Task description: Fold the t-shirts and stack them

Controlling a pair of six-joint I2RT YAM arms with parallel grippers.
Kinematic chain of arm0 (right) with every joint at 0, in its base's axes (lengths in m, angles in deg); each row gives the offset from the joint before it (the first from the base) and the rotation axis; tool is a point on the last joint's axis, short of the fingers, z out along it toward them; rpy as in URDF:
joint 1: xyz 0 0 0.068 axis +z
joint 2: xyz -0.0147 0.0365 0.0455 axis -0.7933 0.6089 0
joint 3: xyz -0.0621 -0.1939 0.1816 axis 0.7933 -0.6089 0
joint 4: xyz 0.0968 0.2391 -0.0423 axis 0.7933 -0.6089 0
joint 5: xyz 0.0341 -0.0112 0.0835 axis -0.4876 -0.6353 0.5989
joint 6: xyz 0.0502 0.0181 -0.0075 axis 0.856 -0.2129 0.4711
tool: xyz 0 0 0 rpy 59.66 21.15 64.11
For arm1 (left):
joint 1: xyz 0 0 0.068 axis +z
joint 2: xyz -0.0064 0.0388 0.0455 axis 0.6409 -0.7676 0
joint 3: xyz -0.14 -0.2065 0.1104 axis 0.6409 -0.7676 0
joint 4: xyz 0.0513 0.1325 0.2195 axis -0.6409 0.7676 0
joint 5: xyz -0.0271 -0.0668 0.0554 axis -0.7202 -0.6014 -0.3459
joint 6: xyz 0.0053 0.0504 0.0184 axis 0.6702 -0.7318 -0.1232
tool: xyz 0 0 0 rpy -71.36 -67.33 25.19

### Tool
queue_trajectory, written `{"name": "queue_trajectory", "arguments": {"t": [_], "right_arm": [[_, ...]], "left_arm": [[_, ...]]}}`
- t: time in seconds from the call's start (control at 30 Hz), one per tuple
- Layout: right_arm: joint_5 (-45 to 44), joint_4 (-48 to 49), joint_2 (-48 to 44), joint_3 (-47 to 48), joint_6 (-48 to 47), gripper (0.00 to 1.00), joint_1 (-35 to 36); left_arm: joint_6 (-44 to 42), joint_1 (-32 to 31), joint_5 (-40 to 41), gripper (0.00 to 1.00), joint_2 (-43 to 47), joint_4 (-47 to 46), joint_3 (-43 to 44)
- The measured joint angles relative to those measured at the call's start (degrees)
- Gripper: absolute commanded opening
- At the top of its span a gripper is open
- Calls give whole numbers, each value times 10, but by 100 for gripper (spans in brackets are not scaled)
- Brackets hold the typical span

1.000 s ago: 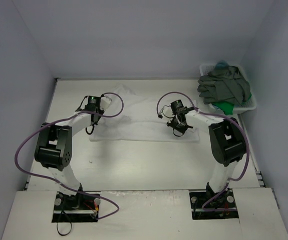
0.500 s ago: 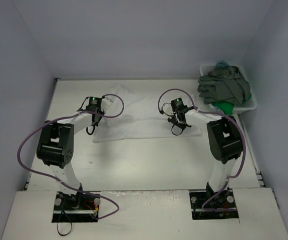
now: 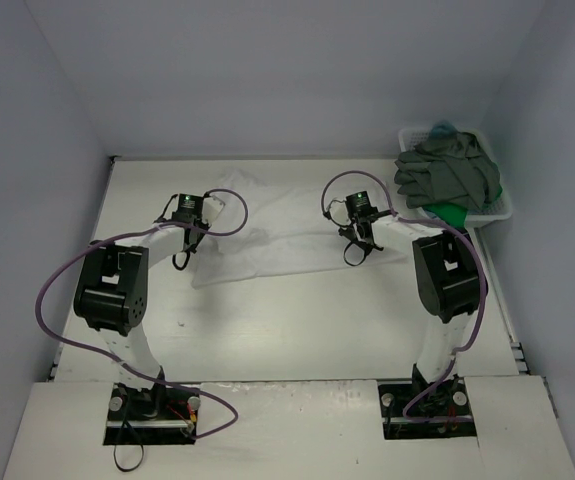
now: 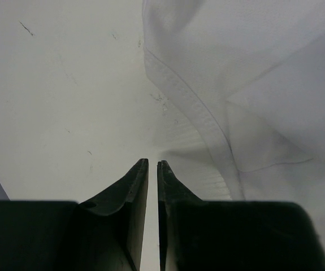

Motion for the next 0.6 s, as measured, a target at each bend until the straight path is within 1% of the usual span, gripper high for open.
{"name": "queue_trajectory", "arguments": {"t": [0.2, 0.5, 0.53, 0.57, 0.6], "right_arm": [[6, -4, 0, 6, 12, 27, -3], [26, -13, 0, 24, 28, 32, -3], [27, -13, 0, 27, 29, 33, -4], [28, -13, 0, 29, 30, 33, -4], [30, -13, 0, 32, 30, 33, -5]], "left_arm": [[2, 0, -5, 8, 0, 0, 0], [2, 0, -19, 8, 0, 2, 0], [2, 0, -24, 8, 0, 3, 0], [3, 0, -29, 13, 0, 4, 0], [5, 0, -36, 15, 1, 6, 0]]}}
